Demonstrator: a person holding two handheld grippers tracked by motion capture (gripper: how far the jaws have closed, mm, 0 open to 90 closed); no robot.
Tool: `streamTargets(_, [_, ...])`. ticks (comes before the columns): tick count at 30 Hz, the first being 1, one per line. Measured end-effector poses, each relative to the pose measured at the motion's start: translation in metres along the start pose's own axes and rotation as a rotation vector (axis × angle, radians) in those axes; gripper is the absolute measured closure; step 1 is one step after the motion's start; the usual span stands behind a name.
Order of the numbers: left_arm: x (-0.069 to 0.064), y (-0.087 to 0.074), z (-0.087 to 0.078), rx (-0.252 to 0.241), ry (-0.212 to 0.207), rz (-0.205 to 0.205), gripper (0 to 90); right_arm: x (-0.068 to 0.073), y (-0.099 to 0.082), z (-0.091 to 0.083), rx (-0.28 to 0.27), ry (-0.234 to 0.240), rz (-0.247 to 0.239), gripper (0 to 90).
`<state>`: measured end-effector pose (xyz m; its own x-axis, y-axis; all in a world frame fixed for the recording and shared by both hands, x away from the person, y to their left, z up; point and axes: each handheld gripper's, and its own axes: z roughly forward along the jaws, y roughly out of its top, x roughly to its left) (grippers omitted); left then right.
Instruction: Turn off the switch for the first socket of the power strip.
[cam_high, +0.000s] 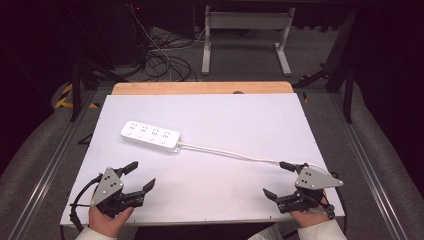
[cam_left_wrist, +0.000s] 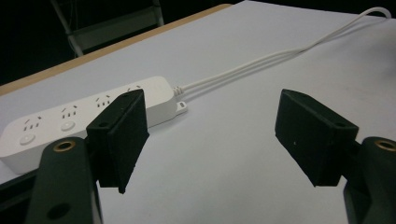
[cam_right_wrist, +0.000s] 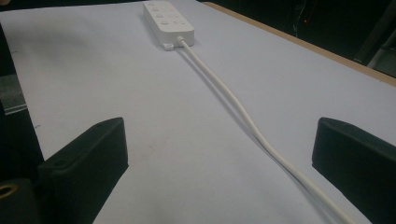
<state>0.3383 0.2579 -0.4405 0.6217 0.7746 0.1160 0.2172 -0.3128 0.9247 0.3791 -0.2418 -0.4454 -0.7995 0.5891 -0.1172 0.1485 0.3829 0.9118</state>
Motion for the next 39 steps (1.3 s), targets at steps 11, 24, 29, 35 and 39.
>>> streamTargets(11, [0.002,0.002,0.0,0.01,-0.009,-0.029,31.1,0.0,0.0,0.001,0.004,-0.003,-0.002,4.6])
streamTargets(24, [0.002,0.005,-0.001,0.038,-0.003,-0.012,40.1,0.001,0.0,0.002,0.008,-0.001,-0.005,5.2])
streamTargets(29, [0.004,0.01,0.0,0.05,-0.033,-0.032,44.3,0.001,0.0,0.002,0.009,0.001,-0.004,5.3])
streamTargets(35, [0.005,0.018,0.001,0.067,-0.031,-0.03,46.4,0.002,0.0,0.003,0.011,0.0,-0.011,5.5])
streamTargets(39, [0.006,0.026,0.004,0.084,-0.022,-0.019,48.2,0.002,0.0,0.004,0.014,0.001,-0.011,5.6])
